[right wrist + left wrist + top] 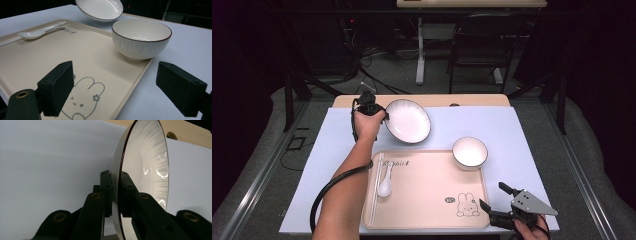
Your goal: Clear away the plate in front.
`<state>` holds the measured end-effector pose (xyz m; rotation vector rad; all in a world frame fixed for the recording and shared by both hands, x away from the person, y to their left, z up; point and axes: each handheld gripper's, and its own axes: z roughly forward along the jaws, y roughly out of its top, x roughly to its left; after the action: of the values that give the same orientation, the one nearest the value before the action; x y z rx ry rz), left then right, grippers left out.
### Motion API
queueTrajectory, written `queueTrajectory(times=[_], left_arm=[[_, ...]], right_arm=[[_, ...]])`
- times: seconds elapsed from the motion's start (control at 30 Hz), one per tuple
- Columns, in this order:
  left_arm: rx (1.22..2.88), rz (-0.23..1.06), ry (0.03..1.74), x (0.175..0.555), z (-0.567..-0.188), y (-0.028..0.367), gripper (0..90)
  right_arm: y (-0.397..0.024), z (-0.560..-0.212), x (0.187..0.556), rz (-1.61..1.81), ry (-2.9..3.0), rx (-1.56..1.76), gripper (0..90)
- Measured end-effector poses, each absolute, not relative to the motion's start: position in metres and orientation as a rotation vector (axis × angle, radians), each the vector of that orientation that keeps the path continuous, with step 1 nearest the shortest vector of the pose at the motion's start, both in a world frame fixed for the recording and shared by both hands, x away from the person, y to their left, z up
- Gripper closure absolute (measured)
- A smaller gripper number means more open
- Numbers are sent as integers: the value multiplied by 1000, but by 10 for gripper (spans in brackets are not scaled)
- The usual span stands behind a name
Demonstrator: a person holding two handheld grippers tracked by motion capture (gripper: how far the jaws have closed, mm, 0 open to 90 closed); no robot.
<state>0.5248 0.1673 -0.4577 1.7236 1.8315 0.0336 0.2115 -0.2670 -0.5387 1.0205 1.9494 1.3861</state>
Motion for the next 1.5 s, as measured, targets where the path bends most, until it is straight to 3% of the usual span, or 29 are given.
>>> queueTrajectory(times=[0.9, 1.5], left_arm=[[1835, -53, 1695, 483, -439, 195, 835], [2022, -176, 1470, 432, -436, 167, 835]], right_arm=[[-267, -540, 212, 1380, 1951, 1029, 143], [-266, -540, 212, 1374, 1948, 1031, 143]])
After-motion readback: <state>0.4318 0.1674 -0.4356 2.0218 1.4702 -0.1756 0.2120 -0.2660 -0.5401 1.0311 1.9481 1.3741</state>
